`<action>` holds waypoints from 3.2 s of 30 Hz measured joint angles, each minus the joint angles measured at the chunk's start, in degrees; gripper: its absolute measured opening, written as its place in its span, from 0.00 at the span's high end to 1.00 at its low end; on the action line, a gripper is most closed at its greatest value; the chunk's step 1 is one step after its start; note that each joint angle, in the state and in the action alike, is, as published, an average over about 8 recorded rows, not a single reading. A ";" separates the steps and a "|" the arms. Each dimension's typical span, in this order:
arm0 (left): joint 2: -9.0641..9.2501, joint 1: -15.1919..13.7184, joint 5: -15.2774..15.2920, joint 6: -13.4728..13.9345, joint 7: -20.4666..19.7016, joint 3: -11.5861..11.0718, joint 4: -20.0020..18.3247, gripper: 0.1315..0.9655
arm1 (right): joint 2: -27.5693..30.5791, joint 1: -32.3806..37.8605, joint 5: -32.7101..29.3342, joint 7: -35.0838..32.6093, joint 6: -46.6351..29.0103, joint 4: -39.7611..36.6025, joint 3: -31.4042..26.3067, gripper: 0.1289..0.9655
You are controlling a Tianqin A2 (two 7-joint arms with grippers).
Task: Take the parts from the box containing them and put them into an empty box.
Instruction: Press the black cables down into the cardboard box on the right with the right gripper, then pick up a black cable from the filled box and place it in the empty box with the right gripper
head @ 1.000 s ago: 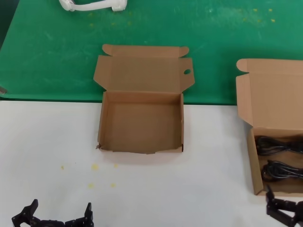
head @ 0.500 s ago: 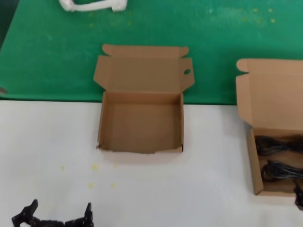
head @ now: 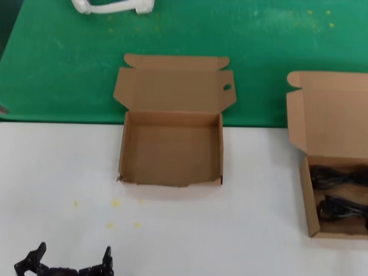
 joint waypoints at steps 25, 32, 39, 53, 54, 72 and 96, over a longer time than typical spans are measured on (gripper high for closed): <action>0.00 0.00 0.00 0.00 0.00 0.00 0.00 0.00 | -0.84 28.47 21.02 -16.13 -8.59 -18.19 -27.41 0.00; 0.00 0.00 0.00 0.00 0.00 0.00 0.00 0.00 | -0.87 29.20 21.75 -17.14 -9.52 -18.81 -28.01 0.00; 0.00 0.00 0.00 0.00 0.00 0.00 0.00 0.00 | -0.51 28.45 21.85 -16.51 -10.00 -18.80 -28.09 0.00; 0.00 0.00 0.00 0.00 0.00 0.00 0.00 0.00 | -2.48 28.84 21.87 -17.86 -11.75 -23.17 -28.11 0.03; 0.00 0.00 0.00 0.00 0.00 0.00 0.00 0.00 | -2.73 28.95 21.87 -18.02 -11.98 -23.68 -28.11 0.04; 0.00 0.00 0.01 0.00 -0.01 0.00 0.00 0.00 | -3.61 29.63 21.87 -18.10 -13.59 -25.84 -28.11 0.29; 0.00 0.00 0.01 0.00 -0.05 0.00 0.00 0.00 | -0.66 27.55 21.87 -15.83 -9.89 -18.48 -28.11 0.85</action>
